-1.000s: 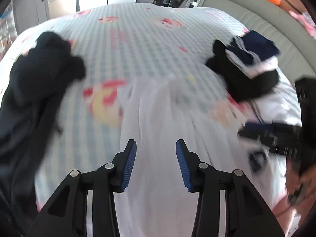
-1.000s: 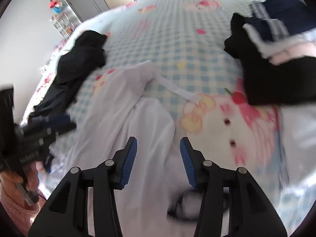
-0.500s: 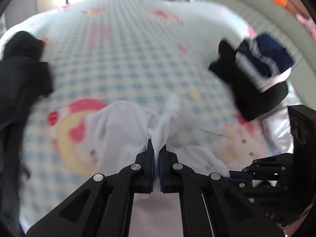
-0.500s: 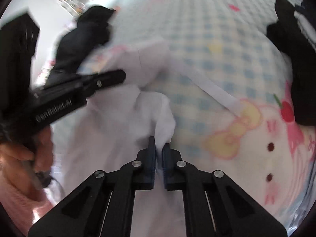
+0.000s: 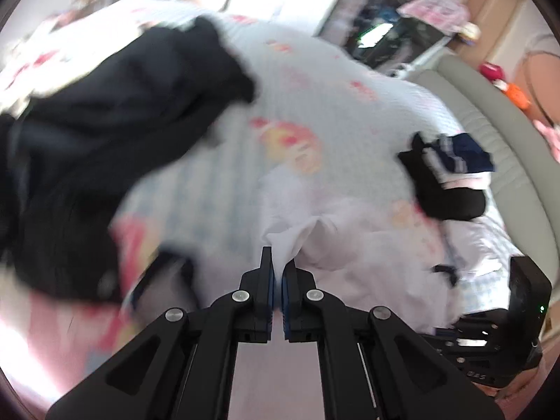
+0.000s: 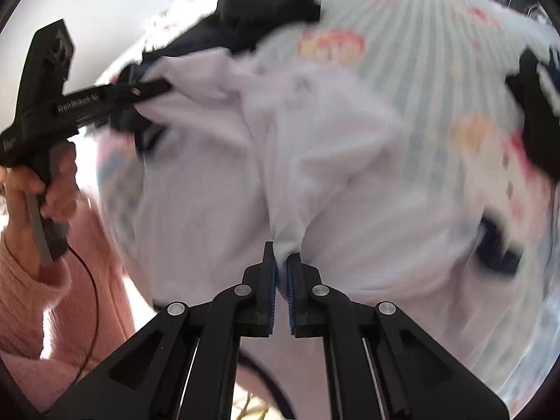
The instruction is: Fold clothes
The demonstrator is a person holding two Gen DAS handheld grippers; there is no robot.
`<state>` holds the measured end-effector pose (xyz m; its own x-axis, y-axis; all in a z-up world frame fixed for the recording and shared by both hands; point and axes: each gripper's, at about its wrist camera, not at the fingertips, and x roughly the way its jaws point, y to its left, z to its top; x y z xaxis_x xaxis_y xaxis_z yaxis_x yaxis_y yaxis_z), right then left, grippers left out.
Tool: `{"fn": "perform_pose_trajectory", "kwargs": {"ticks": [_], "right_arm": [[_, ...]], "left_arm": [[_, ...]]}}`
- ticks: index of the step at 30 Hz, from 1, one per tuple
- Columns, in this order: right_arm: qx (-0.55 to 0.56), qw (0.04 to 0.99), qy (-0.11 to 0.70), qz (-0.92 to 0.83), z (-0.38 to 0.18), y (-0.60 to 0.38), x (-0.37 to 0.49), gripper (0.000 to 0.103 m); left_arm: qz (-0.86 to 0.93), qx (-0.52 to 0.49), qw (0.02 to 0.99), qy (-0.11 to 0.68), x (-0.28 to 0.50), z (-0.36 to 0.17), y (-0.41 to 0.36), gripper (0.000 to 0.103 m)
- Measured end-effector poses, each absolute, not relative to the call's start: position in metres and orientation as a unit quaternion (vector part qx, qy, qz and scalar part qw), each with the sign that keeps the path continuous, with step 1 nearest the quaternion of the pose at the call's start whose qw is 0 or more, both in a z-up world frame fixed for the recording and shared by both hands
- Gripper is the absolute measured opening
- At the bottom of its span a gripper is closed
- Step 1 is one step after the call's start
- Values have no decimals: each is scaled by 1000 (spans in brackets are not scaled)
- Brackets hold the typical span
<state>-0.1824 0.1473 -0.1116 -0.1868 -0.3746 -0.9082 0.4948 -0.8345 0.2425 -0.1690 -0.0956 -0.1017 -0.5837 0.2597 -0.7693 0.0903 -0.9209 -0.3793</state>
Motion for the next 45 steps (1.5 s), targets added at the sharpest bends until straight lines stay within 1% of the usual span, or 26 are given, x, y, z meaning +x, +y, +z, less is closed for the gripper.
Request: {"fn": "perform_pose_trajectory", "kwargs": {"ticks": [3,5,7,8,9,11,12,17,19,21,25,28,30,31,32,33,35,38,42,44,45], "right_arm": [[596,269,52,-755,-123,155,-172,5],[603,269,34,-750,-116,164,-173,7],[592,260,15,-763,-101,175,-178,8],[582,251,5,-773,-91,181,-181,11],[568,240,-3,-787,-82,187,-186,17],[539,216,-20,-814,-67,197,-197,22],[533,206,-26,-820,-64,198,-205,22],[533,188,-64,-823,-65,196,-241,23],[528,191,-88,-823,-61,199,-252,30],[528,187,-107,-822,-61,205,-268,46],[578,154,-101,-795,-98,196,-302,47],[620,154,-104,-762,-133,182,-316,47],[635,168,-116,-745,-147,174,-311,47],[640,175,-120,-739,-152,170,-308,46],[632,180,-113,-746,-151,168,-304,35],[619,186,-106,-756,-148,167,-301,10],[599,192,-90,-772,-138,166,-293,9],[567,193,-67,-798,-116,170,-283,8],[524,190,-62,-828,-83,185,-269,7],[511,183,-53,-838,-73,189,-265,7],[504,180,-49,-843,-67,191,-263,7]], "left_arm": [[855,-475,42,-202,-158,-121,-106,4],[855,-481,53,-188,-157,-124,-104,4],[858,-480,63,-171,-157,-123,-102,7],[863,-474,66,-159,-157,-120,-100,12],[869,-468,70,-146,-157,-117,-97,17],[878,-456,78,-121,-156,-110,-93,41],[883,-450,82,-108,-156,-107,-90,43],[903,-416,101,-45,-156,-91,-79,44],[901,-414,126,-42,-160,-88,-77,44],[896,-413,155,-43,-165,-87,-75,44],[885,-418,201,-40,-177,-89,-62,50],[881,-427,202,-23,-185,-99,-46,49],[883,-432,184,-13,-189,-106,-40,32],[886,-432,168,-22,-189,-107,-46,17],[890,-429,151,-36,-189,-108,-55,14],[893,-426,135,-50,-188,-108,-63,14],[899,-419,106,-76,-185,-107,-79,12],[907,-394,78,-126,-174,-96,-108,11],[913,-361,35,-190,-154,-85,-145,11],[911,-364,16,-194,-153,-86,-155,11],[907,-371,26,-197,-155,-89,-157,11]]}}
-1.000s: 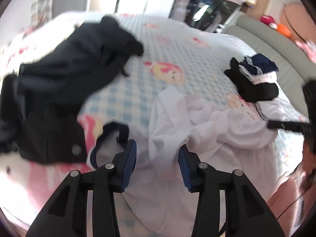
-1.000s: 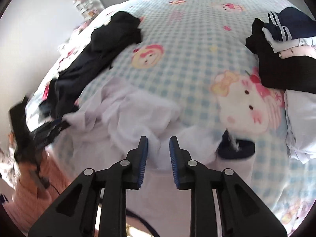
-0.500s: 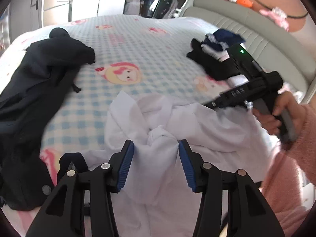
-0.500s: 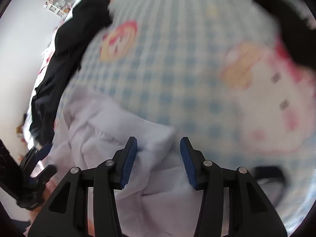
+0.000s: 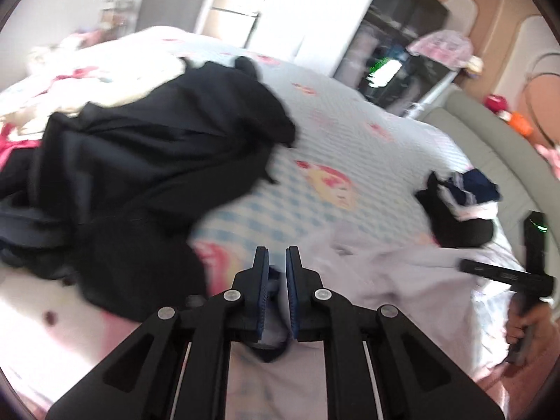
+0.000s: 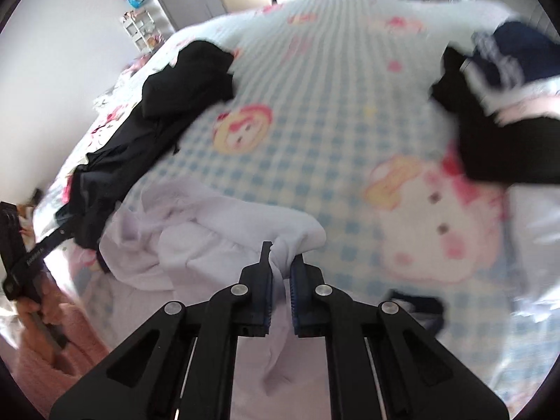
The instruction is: Fold clothes
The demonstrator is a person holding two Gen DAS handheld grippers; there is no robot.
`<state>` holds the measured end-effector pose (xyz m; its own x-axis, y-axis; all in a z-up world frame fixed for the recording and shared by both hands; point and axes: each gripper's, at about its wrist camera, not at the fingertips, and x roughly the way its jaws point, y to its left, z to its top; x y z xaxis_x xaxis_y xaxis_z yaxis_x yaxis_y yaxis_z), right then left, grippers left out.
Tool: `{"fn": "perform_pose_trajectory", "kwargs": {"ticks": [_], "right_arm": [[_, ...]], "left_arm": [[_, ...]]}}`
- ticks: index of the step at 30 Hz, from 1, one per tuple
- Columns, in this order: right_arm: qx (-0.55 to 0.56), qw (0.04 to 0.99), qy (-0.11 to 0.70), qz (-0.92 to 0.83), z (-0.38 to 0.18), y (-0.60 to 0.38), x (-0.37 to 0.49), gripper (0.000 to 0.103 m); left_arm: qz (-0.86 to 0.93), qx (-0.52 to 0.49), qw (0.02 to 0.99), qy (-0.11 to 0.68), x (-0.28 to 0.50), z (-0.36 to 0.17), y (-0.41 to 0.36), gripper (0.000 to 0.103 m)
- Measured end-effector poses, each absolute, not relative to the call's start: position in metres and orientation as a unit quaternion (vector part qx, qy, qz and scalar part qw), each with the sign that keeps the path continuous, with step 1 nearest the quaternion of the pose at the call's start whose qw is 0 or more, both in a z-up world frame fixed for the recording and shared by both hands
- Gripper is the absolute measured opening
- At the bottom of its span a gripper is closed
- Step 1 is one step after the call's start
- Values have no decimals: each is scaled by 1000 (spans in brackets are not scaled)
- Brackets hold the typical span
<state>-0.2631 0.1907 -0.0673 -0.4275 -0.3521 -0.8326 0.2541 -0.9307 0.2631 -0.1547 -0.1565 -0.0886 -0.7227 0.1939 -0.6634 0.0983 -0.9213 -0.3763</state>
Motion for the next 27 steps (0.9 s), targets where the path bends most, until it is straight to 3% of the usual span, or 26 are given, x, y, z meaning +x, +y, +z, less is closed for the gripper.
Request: {"fn": "perform_pose_trajectory", "kwargs": {"ticks": [1,3,4,5,10,12,13,15,16,17,18,24,27], "right_arm": [[497,176,-44,-848,-62,193,-261,7],[496,182,-50,-847,-58,197,-260,9],[499,180,-53,-846,-61,197,-263,9],[502,179,-57,-844,-63,197,-265,11],[528,174,-60,-829,-86,192,-277,20],[539,166,-60,-823,-99,191,-284,33],[547,160,-61,-820,-106,191,-287,39],[562,155,-72,-809,-121,191,-294,41],[568,161,-84,-803,-127,190,-298,34],[573,168,-95,-796,-133,190,-301,8],[572,175,-100,-795,-134,187,-302,5],[468,175,-21,-866,-61,182,-284,4],[453,167,-10,-876,-52,197,-254,4]], "left_arm": [[901,-381,45,-201,-157,-91,-157,12],[896,-397,76,-181,-161,-92,-147,24],[896,-403,86,-166,-165,-93,-139,46],[896,-408,94,-150,-171,-95,-132,55],[893,-426,126,-75,-200,-106,-97,57],[884,-445,136,-58,-215,-116,-90,57],[877,-457,140,-52,-221,-121,-87,54],[866,-476,145,-40,-229,-129,-81,22],[868,-475,141,-40,-228,-128,-80,8],[872,-470,134,-43,-226,-126,-82,8],[875,-465,127,-46,-225,-125,-83,8],[918,-378,84,-82,-196,-58,-117,8],[932,-334,88,-109,-178,-21,-131,8]]}}
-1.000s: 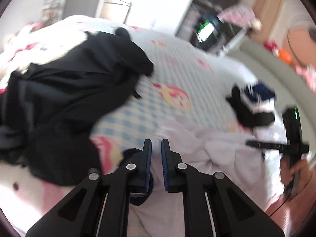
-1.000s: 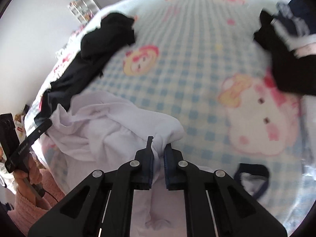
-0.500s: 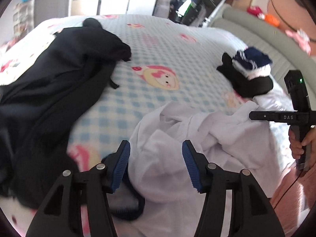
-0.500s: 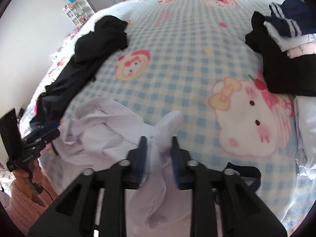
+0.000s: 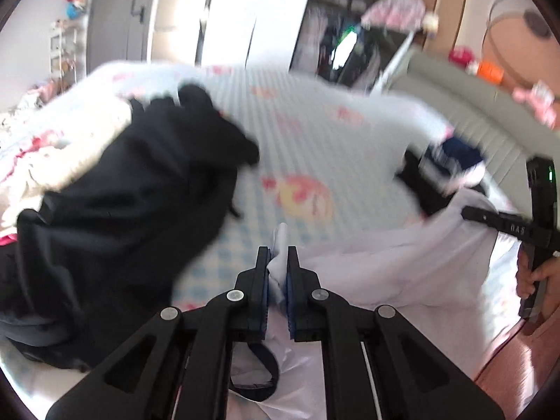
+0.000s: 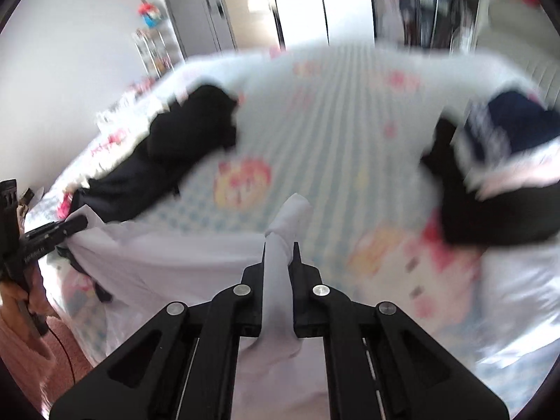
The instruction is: Fold clothes
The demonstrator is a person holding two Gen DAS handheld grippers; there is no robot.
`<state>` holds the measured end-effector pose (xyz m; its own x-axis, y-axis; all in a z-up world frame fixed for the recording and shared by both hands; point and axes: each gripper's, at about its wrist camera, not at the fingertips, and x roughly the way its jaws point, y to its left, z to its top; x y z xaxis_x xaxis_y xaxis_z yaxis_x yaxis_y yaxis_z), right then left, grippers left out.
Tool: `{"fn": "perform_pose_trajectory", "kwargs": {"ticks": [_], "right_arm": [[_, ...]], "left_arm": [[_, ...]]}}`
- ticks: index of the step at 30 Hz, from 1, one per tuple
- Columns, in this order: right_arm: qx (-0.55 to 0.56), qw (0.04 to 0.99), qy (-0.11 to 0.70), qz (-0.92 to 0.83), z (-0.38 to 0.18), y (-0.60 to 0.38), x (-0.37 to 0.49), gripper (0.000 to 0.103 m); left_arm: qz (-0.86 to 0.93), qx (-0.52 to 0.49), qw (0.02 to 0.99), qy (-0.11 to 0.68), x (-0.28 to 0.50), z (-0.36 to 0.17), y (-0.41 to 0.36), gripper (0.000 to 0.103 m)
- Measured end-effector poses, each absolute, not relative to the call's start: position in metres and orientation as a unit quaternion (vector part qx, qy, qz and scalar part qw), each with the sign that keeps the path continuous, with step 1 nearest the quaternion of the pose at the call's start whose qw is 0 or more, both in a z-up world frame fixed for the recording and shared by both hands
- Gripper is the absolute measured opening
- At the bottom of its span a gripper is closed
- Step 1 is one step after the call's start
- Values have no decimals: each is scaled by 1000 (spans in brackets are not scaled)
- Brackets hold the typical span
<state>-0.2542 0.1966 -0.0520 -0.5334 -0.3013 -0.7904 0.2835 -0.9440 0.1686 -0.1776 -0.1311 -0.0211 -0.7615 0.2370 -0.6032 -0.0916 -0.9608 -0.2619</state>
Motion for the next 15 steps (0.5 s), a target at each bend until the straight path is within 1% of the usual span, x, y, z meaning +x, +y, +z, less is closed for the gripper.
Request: {"fn": "perform_pose_trajectory", "kwargs": {"ticks": [2,4,6,10,12,15], "right_arm": [[444,162,-3,-882,-46,206,-234,4],[434,157,5,-887,-39,216,-214,4],[424,152,12,-893,-33,226,-194,5],[407,140,25,-902,-23,245,-155,4],[444,128,12,-887,-50,254,-150,4],[476,116,2,-872,-78,265,-135,5]], "left_arm": [[934,-315,111,-130,-163,-6,-132,8],[929,-316,133,-142,-148,-9,-123,8],[921,-332,140,-149,-137,-24,-114,9],[884,-414,131,-175,-130,-92,-100,9],[874,-438,131,-163,-125,-115,-90,12],[875,-450,120,-129,-113,-123,-80,17]]}}
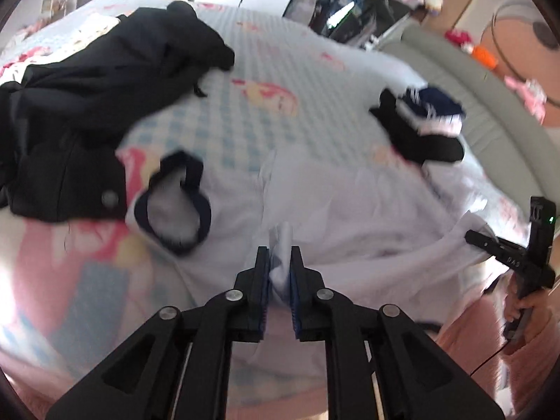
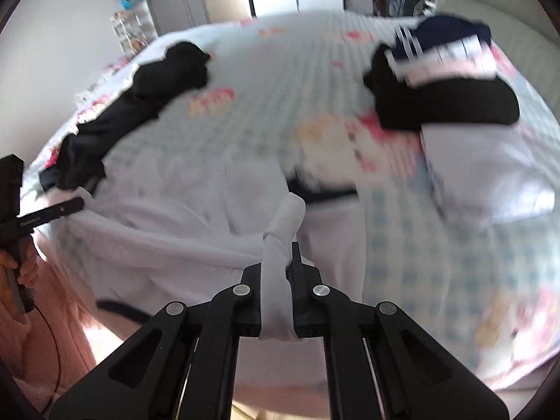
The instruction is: Fold clothes
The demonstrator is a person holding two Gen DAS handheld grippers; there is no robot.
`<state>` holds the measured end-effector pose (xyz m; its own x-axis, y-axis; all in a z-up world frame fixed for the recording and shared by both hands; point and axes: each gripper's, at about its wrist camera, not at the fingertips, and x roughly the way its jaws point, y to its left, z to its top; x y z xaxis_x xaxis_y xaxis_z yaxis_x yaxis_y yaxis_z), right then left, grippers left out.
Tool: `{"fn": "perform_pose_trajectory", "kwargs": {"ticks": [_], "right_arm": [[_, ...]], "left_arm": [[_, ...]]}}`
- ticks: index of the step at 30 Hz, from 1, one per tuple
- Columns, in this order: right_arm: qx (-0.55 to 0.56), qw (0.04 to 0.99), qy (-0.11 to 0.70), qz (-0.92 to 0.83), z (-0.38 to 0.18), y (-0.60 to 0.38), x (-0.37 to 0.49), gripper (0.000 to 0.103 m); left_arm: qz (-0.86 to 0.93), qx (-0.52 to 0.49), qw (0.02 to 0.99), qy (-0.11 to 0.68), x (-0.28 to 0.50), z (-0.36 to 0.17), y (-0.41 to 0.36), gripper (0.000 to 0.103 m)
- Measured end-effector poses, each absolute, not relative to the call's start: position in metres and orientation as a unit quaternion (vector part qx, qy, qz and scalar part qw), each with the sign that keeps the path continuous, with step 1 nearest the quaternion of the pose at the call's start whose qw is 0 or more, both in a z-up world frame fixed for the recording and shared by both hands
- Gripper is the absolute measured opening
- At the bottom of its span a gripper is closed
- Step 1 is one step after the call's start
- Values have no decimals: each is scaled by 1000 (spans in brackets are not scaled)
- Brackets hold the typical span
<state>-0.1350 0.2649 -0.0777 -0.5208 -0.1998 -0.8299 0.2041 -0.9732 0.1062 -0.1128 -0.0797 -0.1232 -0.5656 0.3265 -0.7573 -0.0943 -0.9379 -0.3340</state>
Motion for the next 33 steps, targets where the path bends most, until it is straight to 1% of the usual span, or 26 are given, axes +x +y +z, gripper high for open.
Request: {"fn": "perform_pose_trajectory", "kwargs": {"ticks": [2,4,6,9,10,11,12,15,22,23,24,25,26,27,28,29,31,33], "right_arm": [[483,112,-3,-869,-84,270,-130,5],[489,110,1,-865,-85,273,-133,7],[490,105,5,-865,-86,276,-132,10],[483,95,6,-871,-80,277,-134,20],[475,95,0,-875,-76,279,-131,25],[470,102,-5,-877,-75,279,-130,36],[466,109,-9,-878,-74,278,-130,43],[478,111,5,-872,-80,273,-134,43],[492,146,23,-858,-91,261,-139,43],[494,151,25,-856,-93,259,-140,43],[496,156,28,-854,-94,258,-141,43],[498,161,30,-852,-96,256,-142,43],[500,166,33,-849,-98,254,-142,27],[502,170,37,-847,-99,252,-143,4],[501,168,52,-847,-98,246,-144,4],[488,165,61,-855,-93,242,-143,4],[447,171,37,-877,-75,246,-139,3],[408,160,-19,-899,-58,261,-138,3]], "left_arm": [[883,-444,110,-107,-107,-120,-79,25],[886,-440,99,-108,-103,-116,-88,32],[888,-437,87,-115,-99,-112,-100,32],[883,-442,115,-113,-96,-108,-103,32],[880,-445,129,-106,-96,-109,-99,36],[878,-447,141,-97,-97,-110,-94,47],[876,-452,148,-85,-98,-112,-89,50],[870,-464,154,-60,-99,-119,-80,51],[870,-457,184,-23,-101,-125,-69,51],[868,-461,187,-13,-104,-126,-64,49],[865,-465,190,-3,-108,-128,-59,41],[862,-469,193,7,-111,-129,-54,12],[859,-473,196,17,-115,-130,-49,8],[859,-474,192,22,-118,-129,-45,8],[862,-469,189,18,-120,-125,-44,8],[871,-454,189,-8,-120,-117,-51,8],[887,-417,186,-74,-121,-97,-69,8],[897,-386,172,-131,-124,-83,-86,8]]}}
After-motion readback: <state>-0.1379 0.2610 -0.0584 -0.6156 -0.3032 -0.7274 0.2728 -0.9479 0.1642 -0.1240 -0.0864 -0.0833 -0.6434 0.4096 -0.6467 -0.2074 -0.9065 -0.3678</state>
